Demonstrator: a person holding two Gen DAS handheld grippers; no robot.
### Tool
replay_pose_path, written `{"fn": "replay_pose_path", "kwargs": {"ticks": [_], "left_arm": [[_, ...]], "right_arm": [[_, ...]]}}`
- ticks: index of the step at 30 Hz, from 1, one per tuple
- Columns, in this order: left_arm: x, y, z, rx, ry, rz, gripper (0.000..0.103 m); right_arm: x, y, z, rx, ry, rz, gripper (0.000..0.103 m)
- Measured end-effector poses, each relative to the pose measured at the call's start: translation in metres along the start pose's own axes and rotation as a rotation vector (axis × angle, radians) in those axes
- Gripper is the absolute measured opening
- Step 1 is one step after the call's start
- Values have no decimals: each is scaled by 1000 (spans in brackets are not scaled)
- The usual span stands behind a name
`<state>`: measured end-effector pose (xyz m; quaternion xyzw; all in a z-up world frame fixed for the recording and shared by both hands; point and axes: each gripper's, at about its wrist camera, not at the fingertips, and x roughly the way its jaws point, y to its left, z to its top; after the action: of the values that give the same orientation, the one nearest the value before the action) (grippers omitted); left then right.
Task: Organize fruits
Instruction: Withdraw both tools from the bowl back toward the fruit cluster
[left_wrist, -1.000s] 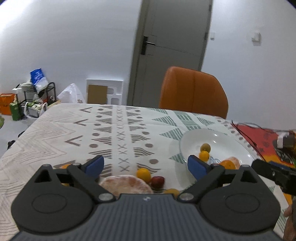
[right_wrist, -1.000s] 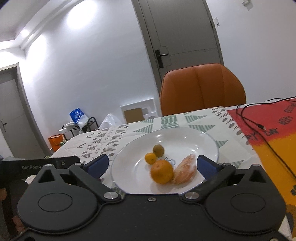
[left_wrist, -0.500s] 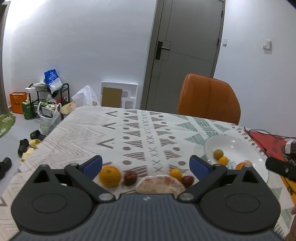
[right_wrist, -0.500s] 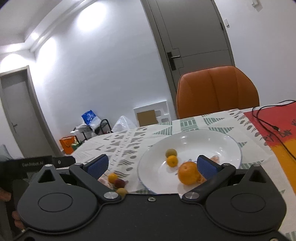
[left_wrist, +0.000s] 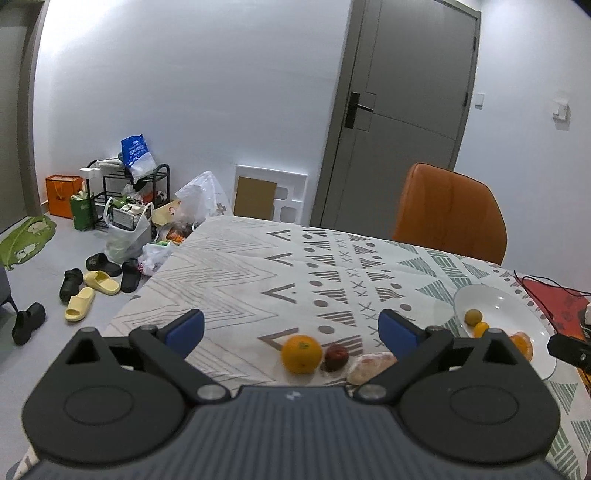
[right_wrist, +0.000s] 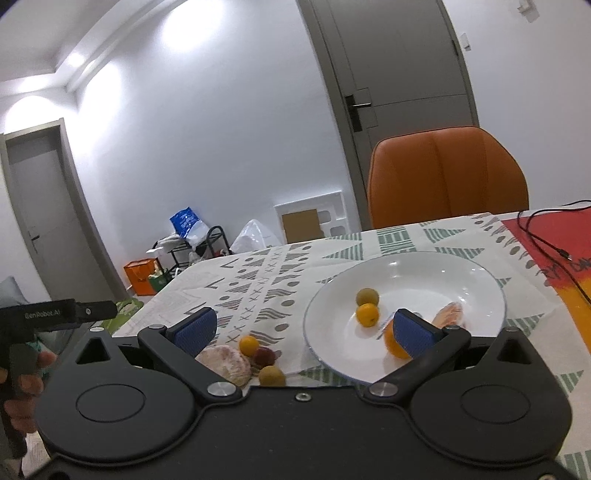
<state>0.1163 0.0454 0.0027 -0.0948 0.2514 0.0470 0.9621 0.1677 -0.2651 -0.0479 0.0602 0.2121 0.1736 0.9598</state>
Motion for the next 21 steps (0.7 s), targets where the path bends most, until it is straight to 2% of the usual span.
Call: {"fn": "replay_pose_path", "kwargs": {"ticks": [14, 15, 17, 21], "left_arm": [[-1, 22, -11, -30, 15, -16, 97], [1, 22, -12, -32, 17, -17, 97], [3, 24, -14, -35, 18, -22, 96], [10, 26, -17, -39, 29, -30, 92]], "right_arm": [[11, 25, -8, -79, 45, 35, 102], [12, 26, -9, -84, 51, 42, 101], [16, 28, -12, -91, 69, 53, 88], [22, 34, -16, -106, 102, 74, 80]]}}
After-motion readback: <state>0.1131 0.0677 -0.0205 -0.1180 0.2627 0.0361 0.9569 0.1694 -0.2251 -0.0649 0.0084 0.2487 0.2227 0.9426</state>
